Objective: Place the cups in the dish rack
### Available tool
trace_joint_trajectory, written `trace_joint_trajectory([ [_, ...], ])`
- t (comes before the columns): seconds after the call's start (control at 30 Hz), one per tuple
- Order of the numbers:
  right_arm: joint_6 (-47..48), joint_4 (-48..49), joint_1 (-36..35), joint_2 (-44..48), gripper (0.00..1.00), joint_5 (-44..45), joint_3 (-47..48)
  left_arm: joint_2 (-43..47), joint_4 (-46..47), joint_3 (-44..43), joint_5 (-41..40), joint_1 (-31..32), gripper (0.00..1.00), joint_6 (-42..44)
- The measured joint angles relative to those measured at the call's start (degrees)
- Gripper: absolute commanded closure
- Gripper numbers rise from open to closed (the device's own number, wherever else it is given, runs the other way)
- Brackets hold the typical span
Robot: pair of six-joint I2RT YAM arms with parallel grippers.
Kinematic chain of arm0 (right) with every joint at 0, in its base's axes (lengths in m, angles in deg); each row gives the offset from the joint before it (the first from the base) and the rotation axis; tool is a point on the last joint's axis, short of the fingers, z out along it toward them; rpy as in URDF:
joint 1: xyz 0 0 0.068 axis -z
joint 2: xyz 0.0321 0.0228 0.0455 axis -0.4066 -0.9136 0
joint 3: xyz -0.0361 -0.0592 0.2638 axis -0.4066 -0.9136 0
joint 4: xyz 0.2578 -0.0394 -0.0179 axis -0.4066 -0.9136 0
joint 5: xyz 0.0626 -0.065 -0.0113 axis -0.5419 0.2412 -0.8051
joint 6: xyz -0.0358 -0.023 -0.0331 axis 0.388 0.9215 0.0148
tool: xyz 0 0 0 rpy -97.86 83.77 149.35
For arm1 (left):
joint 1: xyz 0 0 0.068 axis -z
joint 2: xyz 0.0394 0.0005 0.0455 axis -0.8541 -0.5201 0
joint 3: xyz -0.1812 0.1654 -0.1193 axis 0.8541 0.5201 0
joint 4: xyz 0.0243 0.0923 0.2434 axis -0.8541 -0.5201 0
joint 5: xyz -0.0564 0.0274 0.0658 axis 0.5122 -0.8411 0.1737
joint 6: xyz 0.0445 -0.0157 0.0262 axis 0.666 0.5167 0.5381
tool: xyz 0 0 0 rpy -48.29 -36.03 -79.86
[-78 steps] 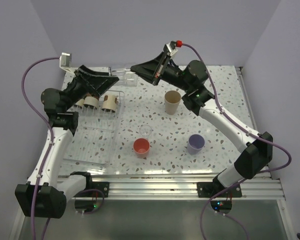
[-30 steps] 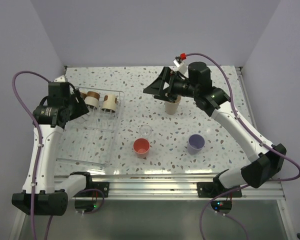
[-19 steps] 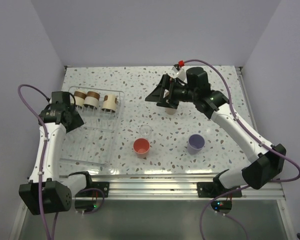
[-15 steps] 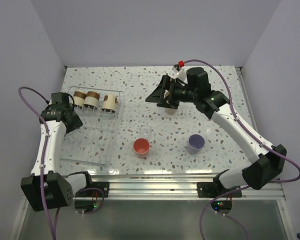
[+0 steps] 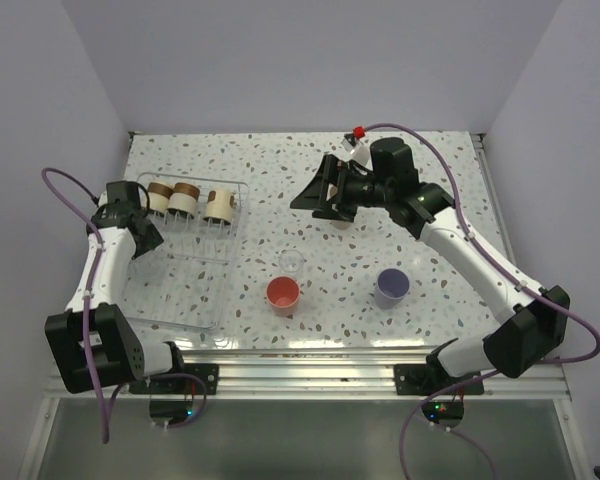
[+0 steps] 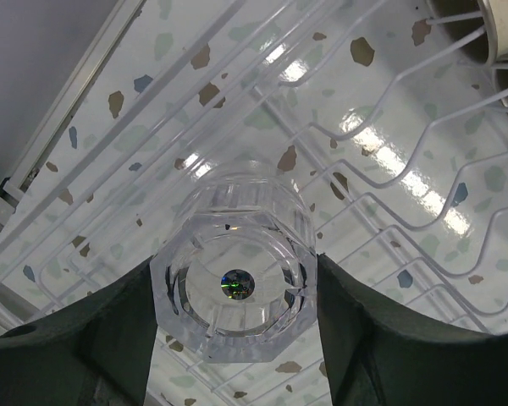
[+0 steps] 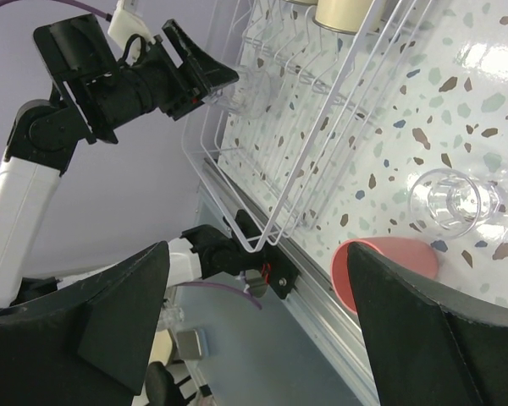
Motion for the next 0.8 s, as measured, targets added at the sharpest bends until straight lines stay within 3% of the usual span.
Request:
trace_joint_trajectory([
  [0.43,0.04,0.28,0.0,-0.02,0.12,0.0,-1.27,-2.75,7.08,1.27,-2.36,-2.89,0.98,0.42],
  [0.63,0.04,0.37,0.02,-0.09,0.12,0.0,-2.54,-3.15,9.14,2.36,-1.81,-3.63,0.75,0.52],
  [0.77,0.09,0.39,0.04,-0.11,0.12,0.02,-2.69,-3.19,9.88,2.54,-1.42,-3.85,0.45,0.52],
  [0.8,0.09,0.39,0.07,-0.11,0.12,0.02,-2.69,-3.21,9.9,2.54,-1.31,-3.91,0.42,0.52],
])
